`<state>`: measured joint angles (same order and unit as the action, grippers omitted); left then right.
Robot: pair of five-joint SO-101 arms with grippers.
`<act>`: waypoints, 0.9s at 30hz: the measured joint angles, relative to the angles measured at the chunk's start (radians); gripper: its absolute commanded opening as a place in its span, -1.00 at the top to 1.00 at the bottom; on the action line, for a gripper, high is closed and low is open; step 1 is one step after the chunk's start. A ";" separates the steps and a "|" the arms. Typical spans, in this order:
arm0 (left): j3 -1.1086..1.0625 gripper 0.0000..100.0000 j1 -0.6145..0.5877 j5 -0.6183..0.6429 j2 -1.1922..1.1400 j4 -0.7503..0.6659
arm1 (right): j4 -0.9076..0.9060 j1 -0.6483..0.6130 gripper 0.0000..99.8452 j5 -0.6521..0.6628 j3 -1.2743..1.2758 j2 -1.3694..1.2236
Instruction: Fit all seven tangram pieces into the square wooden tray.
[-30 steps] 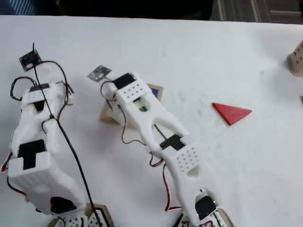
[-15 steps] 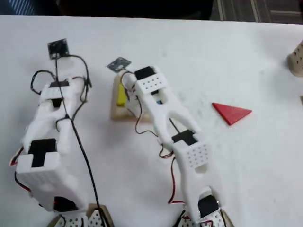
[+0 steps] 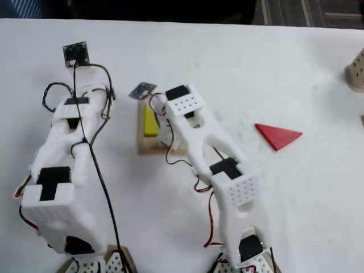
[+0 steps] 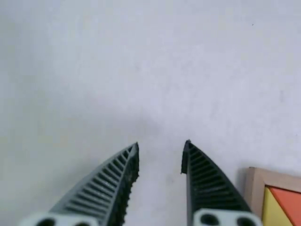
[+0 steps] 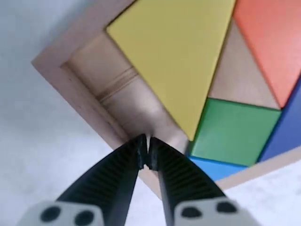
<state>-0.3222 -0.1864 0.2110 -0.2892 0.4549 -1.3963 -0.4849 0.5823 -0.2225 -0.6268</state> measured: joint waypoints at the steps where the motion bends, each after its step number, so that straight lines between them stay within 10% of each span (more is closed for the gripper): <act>1: 0.000 0.67 0.000 0.000 0.000 0.000 | 0.000 0.021 0.96 0.025 0.032 0.018; 13: 0.000 0.67 0.000 0.000 0.000 0.000 | 0.091 0.347 0.96 0.560 0.397 0.272; 27: 0.000 0.67 0.000 0.000 0.000 0.000 | -0.032 0.229 0.94 0.063 0.230 0.288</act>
<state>-0.3222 -0.1864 0.2110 -0.2892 0.4549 -1.4285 -0.2562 0.6452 0.0077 -0.3383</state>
